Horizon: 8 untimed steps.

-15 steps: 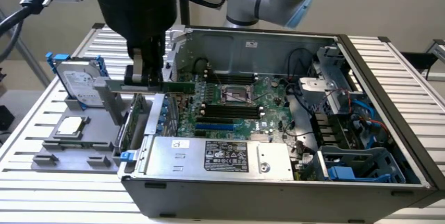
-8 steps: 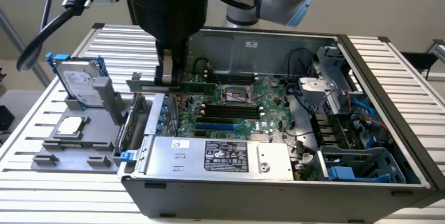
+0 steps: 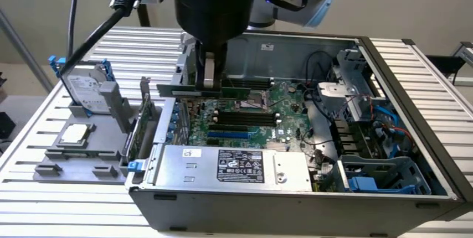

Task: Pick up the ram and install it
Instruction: 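Pick up the ram and move it above insertion slot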

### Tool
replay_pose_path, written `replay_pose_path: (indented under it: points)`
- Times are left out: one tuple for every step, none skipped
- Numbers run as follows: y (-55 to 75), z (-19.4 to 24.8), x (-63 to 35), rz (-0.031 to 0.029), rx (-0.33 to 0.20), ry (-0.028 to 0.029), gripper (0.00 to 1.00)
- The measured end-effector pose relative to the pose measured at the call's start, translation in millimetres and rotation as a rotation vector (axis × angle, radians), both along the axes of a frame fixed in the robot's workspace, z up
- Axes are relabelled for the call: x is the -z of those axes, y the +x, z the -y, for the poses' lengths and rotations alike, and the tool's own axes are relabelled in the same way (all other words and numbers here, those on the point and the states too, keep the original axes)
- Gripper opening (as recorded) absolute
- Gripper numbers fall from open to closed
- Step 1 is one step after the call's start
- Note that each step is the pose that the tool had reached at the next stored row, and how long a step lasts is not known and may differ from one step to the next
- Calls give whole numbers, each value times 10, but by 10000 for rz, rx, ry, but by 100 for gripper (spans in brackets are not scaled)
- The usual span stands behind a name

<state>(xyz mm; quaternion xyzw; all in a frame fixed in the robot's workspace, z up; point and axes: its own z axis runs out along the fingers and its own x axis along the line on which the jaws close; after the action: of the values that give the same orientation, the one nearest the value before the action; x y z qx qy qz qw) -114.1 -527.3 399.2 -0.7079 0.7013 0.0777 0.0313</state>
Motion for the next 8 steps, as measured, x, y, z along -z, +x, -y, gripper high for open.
replay_pose_path:
  points:
    - [23,-18,2,0,0,0,13]
    - [46,-38,4,0,0,0,13]
    - [69,-57,6,1,0,1,13]
    - [92,-77,7,0,0,0,13]
    - [117,-97,9,0,0,0,13]
    - [142,-118,11,1,1,0,13]
    - [167,-138,13,1,0,1,13]
    - [193,-158,15,0,1,1,13]
